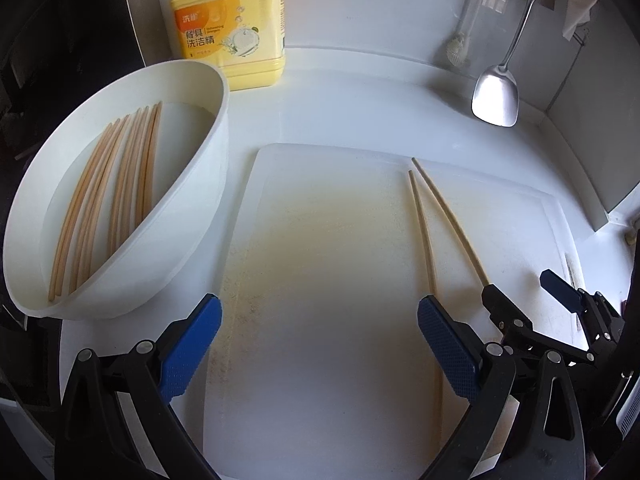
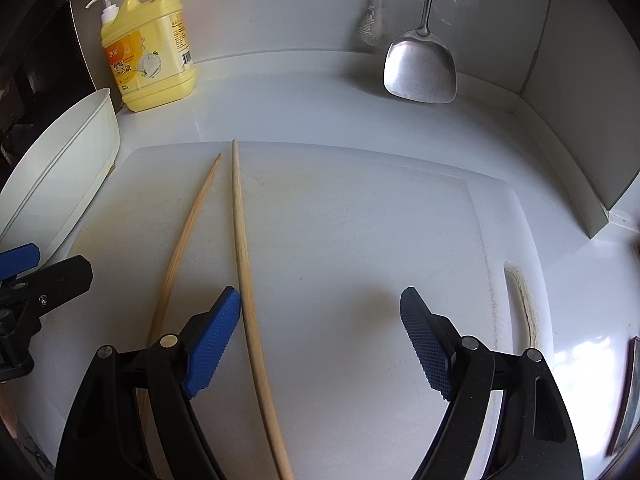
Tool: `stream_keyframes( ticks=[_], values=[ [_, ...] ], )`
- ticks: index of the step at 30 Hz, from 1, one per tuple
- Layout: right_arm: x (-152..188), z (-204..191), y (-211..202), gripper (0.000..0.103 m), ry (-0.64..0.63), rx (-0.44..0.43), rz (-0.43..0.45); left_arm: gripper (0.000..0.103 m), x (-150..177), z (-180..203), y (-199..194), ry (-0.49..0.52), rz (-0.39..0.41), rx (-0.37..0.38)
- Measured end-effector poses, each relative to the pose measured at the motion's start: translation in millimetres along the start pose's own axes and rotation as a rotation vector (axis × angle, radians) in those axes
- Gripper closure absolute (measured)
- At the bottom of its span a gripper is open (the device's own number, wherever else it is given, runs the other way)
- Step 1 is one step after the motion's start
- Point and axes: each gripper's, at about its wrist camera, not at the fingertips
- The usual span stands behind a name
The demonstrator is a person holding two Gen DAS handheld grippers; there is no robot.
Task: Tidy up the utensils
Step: 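Lower both open tools around the two chopsticks on the cutting board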
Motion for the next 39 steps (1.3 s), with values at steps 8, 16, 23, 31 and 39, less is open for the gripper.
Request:
stream_keyframes(
  ticks=[8,16,23,31,39],
  values=[
    [-7,25,2,0.025,-0.013,0.0,0.008,0.006,3,21,12,-0.001,-0.002,-0.005],
    [-8,35,1,0.025,-0.052,0.002,0.011,0.006,4,37,21,-0.012,0.004,-0.036],
    [-9,36,0,0.026,-0.136,-0.02,0.022,0.006,8,45,28,-0.019,-0.003,-0.076],
    [-11,34,1,0.027,-0.193,-0.035,0.03,0.006,14,47,31,-0.049,0.008,-0.085],
    [-15,30,2,0.027,-0.284,-0.066,0.02,0.006,19,44,32,-0.092,0.019,-0.077]
  ],
)
Point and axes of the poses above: each gripper's, at about its wrist camera, not at the fingertips, and y roughly the way its jaws point, z to its right, x to its underside, and after that the axes turned 9 degrees about -z, right-handed
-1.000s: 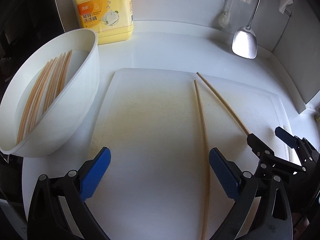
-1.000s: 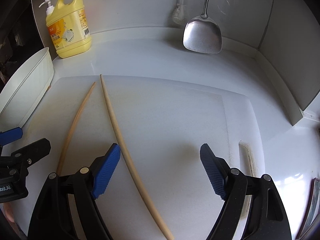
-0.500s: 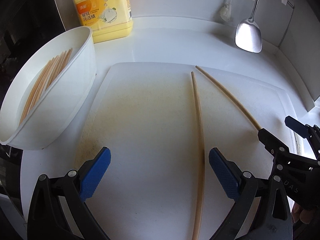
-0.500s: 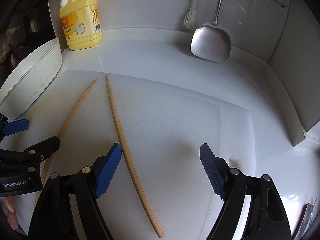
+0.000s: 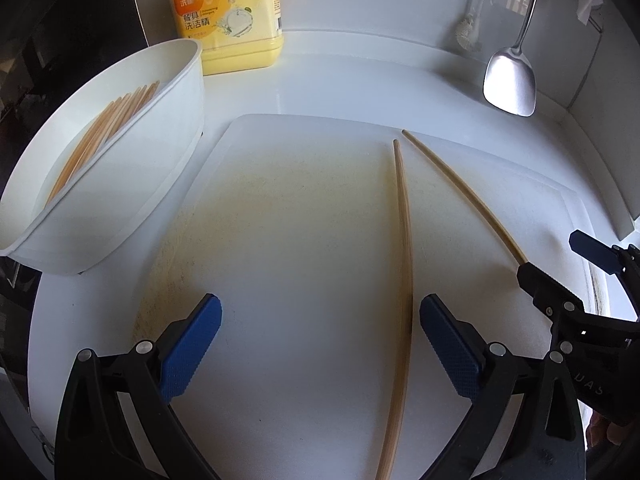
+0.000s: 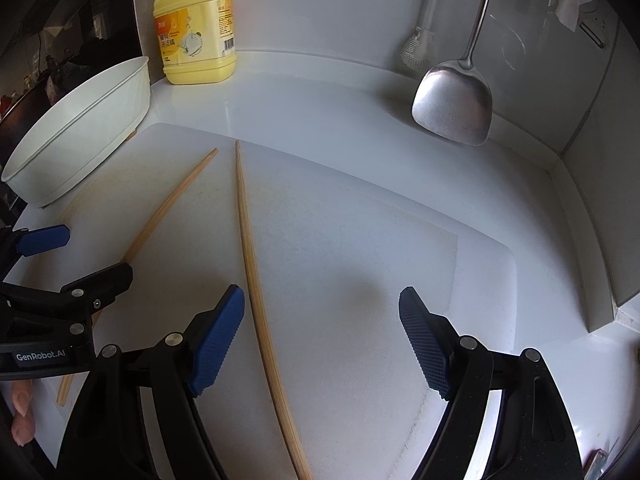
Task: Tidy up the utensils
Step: 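Lower both open tools around the two chopsticks on the cutting board, then close the left tool on one chopstick while the right tool grasps the other, then lift both chopsticks and carry them over the white basin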
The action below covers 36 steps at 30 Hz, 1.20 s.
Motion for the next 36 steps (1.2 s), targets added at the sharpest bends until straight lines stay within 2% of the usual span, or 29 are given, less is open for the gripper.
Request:
stream_keyframes(
  ticks=[4,10,11,13,16,19,21,22,25,26,27,29,32,36],
  values=[
    [-1,-7,0,0.027,-0.051,0.006,0.02,0.005,0,0,1,-0.008,-0.001,-0.002],
    [-3,-4,2,0.029,-0.058,-0.027,0.022,0.006,-3,0,2,0.006,-0.005,0.005],
    [-3,-4,3,0.032,-0.06,-0.039,0.023,0.006,-3,-1,1,0.009,-0.001,0.007],
    [-3,-6,2,0.045,-0.062,-0.079,0.025,0.006,-2,-1,1,0.012,0.007,0.006],
    [-2,-13,0,0.059,-0.082,-0.093,0.037,0.008,-1,0,0,0.006,0.014,0.009],
    [-1,-18,-1,0.068,-0.109,-0.095,0.043,0.023,-1,0,-4,0.007,0.03,0.01],
    [-2,-20,-2,0.071,-0.114,-0.096,0.042,0.041,-2,2,-6,0.018,0.04,0.011],
    [-3,-20,-2,0.072,-0.116,-0.097,0.039,0.044,-3,4,-7,0.023,0.043,0.013],
    [-5,-20,-1,0.078,-0.12,-0.104,0.028,0.063,-5,10,-9,0.039,0.048,0.02],
    [-6,-21,-2,0.08,-0.125,-0.107,0.026,0.073,-6,11,-9,0.047,0.049,0.025],
    [-5,-23,-2,0.086,-0.133,-0.107,0.026,0.082,-6,13,-9,0.057,0.049,0.028],
    [-4,-30,-3,0.096,-0.157,-0.094,0.032,0.092,-6,16,-10,0.075,0.048,0.037],
    [-4,-32,-2,0.097,-0.163,-0.073,0.041,0.096,-7,17,-9,0.095,0.055,0.048],
    [-5,-26,-2,0.097,-0.1,-0.107,0.034,0.096,-8,13,-9,0.11,0.046,0.081]
  ],
)
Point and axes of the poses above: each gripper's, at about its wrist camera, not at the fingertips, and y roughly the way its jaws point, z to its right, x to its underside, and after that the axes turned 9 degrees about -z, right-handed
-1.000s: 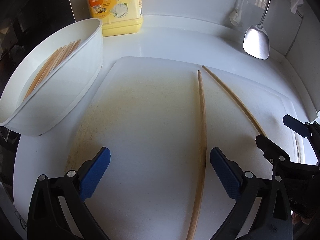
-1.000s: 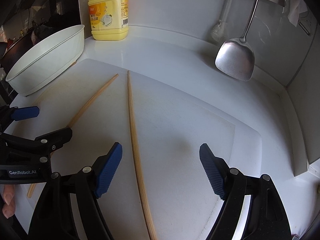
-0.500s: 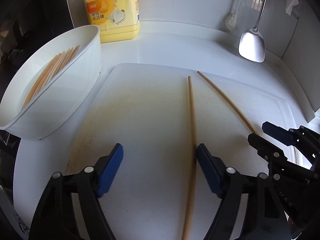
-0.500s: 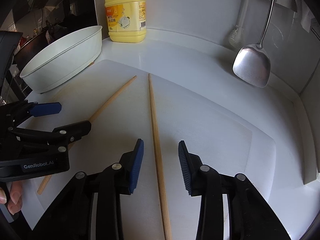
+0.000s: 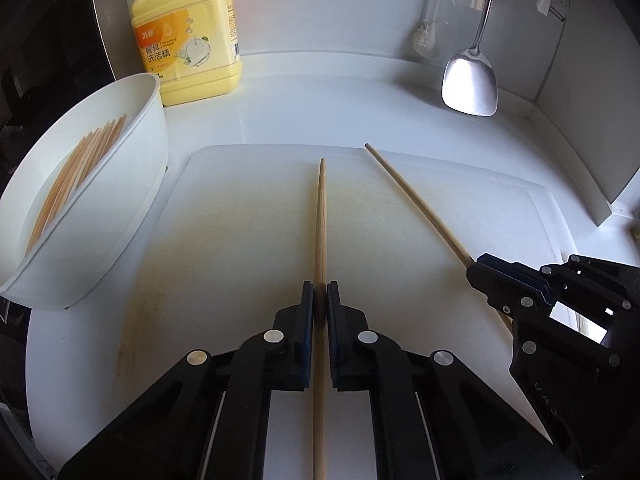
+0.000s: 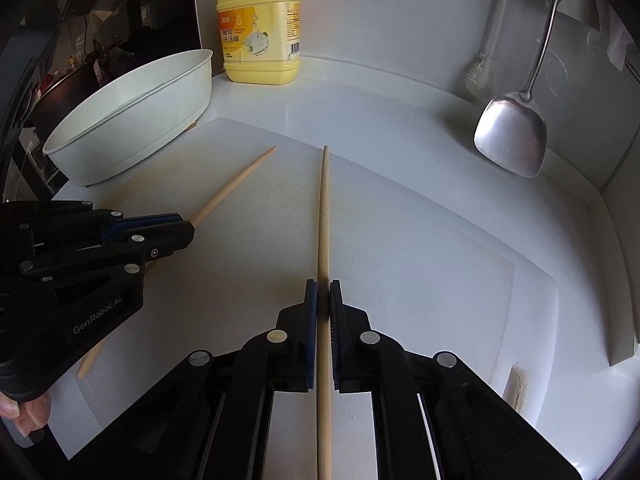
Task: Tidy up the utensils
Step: 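Lift both chopsticks and carry them over the white basin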
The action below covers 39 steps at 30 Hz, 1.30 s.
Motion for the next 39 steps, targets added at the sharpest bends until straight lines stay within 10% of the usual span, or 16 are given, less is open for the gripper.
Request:
stream_keyframes(
  ticks=[18,39],
  values=[
    [-11,-28,-52,0.097,0.342,-0.129,0.091,0.096,-7,-67,-73,0.018,0.061,0.084],
    [-192,-181,-38,0.097,0.191,-0.284,0.157,0.096,-79,-271,-124,-0.104,0.156,-0.016]
  ],
)
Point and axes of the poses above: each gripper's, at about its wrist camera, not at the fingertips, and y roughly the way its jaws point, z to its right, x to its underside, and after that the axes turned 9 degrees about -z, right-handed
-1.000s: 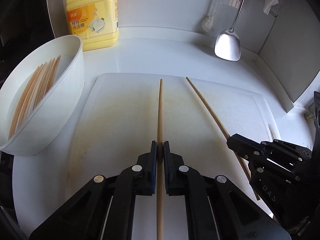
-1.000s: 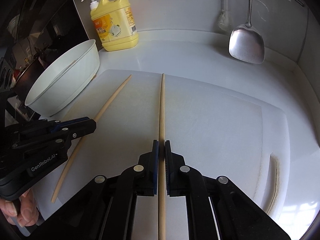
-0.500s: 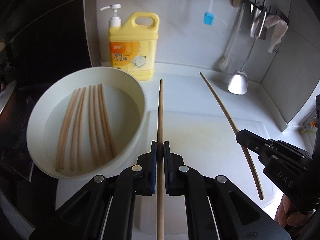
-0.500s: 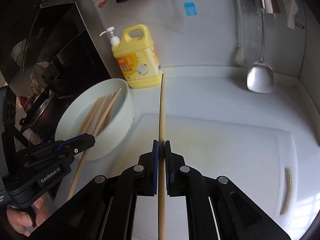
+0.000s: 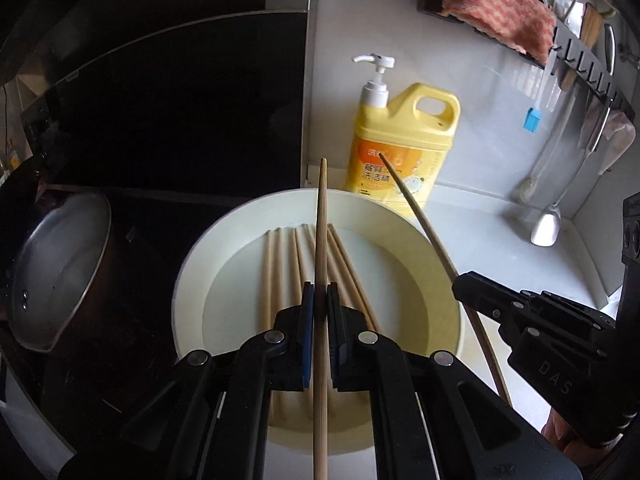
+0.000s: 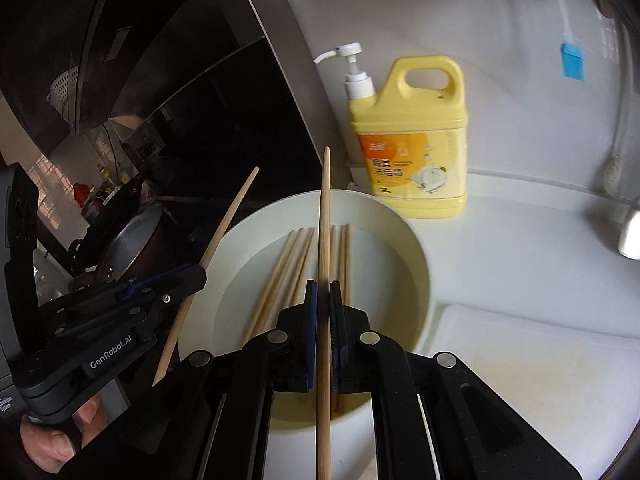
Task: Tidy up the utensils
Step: 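Lift both chopsticks and carry them over the white basin, then lower both chopsticks into the basin water and open both tools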
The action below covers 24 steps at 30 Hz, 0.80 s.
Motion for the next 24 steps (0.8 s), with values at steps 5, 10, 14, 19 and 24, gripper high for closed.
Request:
stream_keyframes(
  ticks=[5,10,14,19,24],
  values=[
    [-13,-11,39,0.097,0.029,-0.007,-0.06,0.096,-13,-15,36,-0.021,-0.073,0.028],
    [-16,-12,67,0.097,0.044,0.02,-0.114,0.096,-16,-20,67,-0.021,-0.134,0.041],
    [-16,-13,85,0.097,0.052,0.05,-0.159,0.096,-17,-24,87,-0.022,-0.174,0.04],
    [-14,-8,99,0.097,0.085,0.061,-0.198,0.096,-17,-26,103,-0.017,-0.212,0.046],
    [-13,-6,108,0.097,0.102,0.073,-0.237,0.096,-17,-28,116,-0.025,-0.241,0.049]
  ],
)
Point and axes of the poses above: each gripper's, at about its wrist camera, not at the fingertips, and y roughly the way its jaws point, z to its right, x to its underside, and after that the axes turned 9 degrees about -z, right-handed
